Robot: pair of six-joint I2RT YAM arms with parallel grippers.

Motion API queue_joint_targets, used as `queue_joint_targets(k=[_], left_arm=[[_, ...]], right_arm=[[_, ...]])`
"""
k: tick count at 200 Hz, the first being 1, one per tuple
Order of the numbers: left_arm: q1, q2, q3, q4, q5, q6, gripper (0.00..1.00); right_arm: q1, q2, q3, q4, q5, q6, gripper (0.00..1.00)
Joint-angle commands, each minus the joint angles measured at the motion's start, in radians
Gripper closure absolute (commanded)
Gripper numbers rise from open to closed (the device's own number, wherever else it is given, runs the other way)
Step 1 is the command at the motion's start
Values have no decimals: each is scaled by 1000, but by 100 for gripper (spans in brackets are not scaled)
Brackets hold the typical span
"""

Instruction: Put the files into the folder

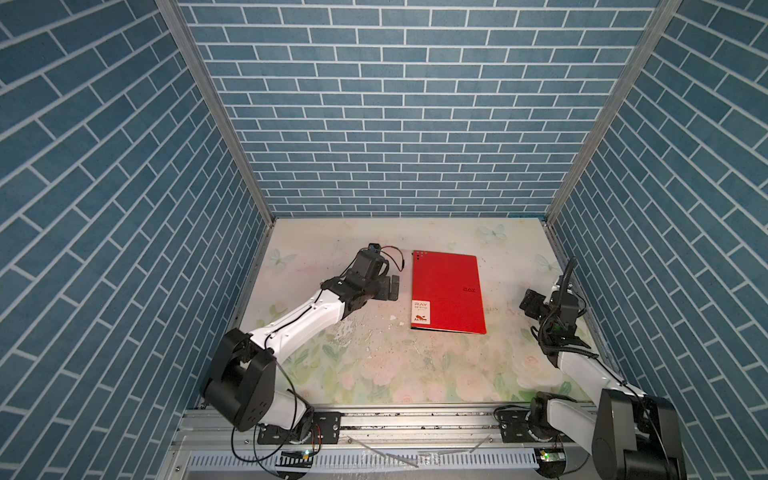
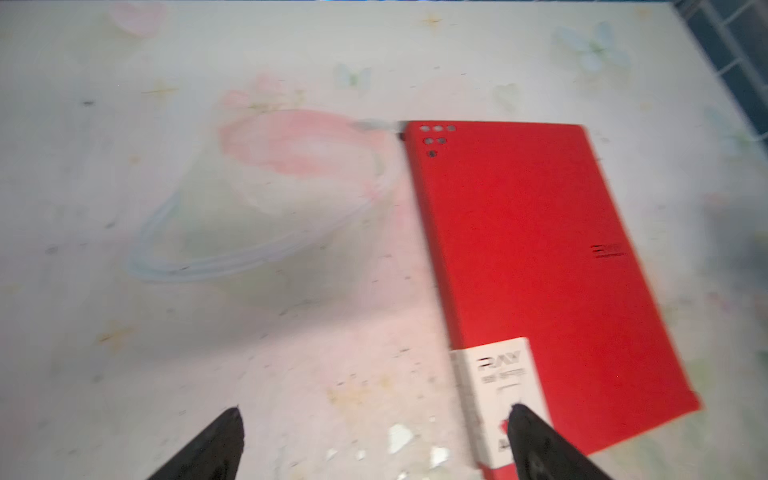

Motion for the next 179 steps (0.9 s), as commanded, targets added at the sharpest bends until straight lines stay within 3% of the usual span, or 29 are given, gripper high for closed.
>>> queue_joint_targets(k=[1,28,42,64,76,84,119,138,151,179], left_arm=[[66,-117,-97,-39,-169,52,0],[166,-271,-252,71,-193,56,0],[204,-324,-313,102,-213,66,0],[249,-354,-349,123,-241,99,0],[267,-345,-346,117,-267,106,0],[278,-333,-342,114,-298,105,0],[342,-287,-375,242,-407,154,0],[380,-255,-404,378,-407,241,0],[399,-220,-435,495,-392,298,1],[436,-122,-500,725,-332,329,0]], right_arm=[[-3,118,-38,317,38,-110,15],[-3,310,-43,536,4,-129,15],[-3,302,-5,445,-7,-136,15],[-3,350,6,469,-54,-154,16],[-2,418,-10,585,-91,-162,16],[-3,379,9,481,-72,-162,16],[-1,392,32,456,-88,-169,14],[-1,400,32,471,-90,-167,14],[-1,396,32,464,-87,-169,1],[0,400,30,474,-90,-168,1]])
